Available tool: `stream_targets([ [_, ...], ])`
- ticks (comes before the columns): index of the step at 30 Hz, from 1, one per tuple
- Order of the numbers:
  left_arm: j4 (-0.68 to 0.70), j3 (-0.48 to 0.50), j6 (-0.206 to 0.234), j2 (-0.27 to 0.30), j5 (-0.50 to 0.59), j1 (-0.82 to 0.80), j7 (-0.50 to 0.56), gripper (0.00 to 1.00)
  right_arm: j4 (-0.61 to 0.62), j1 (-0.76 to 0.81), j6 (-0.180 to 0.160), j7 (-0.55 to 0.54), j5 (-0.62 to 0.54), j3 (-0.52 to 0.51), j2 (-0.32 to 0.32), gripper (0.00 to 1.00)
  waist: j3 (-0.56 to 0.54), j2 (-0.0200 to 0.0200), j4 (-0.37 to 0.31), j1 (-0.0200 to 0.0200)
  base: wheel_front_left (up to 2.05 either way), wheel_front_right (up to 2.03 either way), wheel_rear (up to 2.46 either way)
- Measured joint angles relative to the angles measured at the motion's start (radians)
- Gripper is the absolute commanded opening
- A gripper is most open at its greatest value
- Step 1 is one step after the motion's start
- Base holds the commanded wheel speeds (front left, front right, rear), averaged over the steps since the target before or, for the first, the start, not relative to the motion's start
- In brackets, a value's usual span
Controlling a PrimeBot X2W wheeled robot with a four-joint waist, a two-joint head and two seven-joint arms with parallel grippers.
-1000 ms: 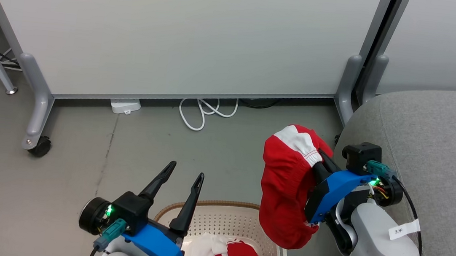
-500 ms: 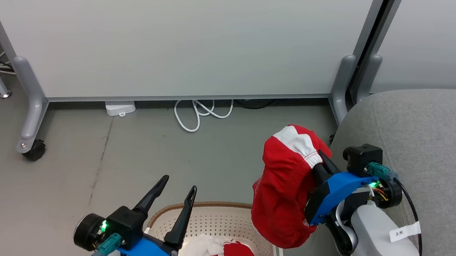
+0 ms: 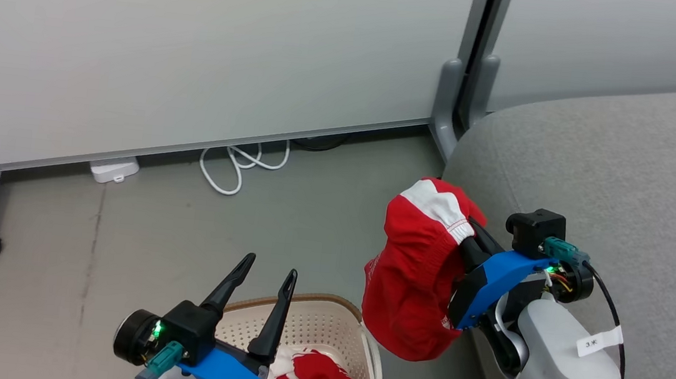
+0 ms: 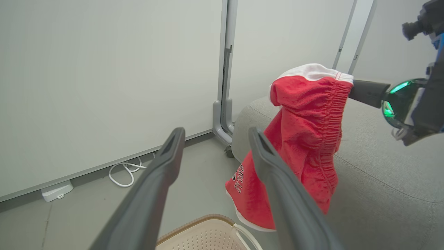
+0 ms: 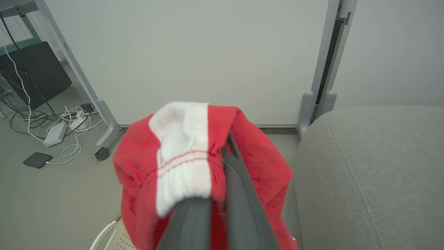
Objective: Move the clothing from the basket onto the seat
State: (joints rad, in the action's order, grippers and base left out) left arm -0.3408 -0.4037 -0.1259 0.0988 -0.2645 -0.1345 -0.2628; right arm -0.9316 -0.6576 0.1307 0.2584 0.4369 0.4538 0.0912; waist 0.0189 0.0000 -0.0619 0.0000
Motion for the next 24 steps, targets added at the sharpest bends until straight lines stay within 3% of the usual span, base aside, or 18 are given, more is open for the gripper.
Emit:
stream_targets([
  [24, 0.014, -0.03, -0.004, 0.024, -0.01, -0.044, 0.0, 1.0, 0.043, 0.006, 0.0, 0.003, -0.006, -0.045, -0.001, 0.0, 0.054, 0.0, -0.345, 0.0, 0.0, 0.0, 0.0],
])
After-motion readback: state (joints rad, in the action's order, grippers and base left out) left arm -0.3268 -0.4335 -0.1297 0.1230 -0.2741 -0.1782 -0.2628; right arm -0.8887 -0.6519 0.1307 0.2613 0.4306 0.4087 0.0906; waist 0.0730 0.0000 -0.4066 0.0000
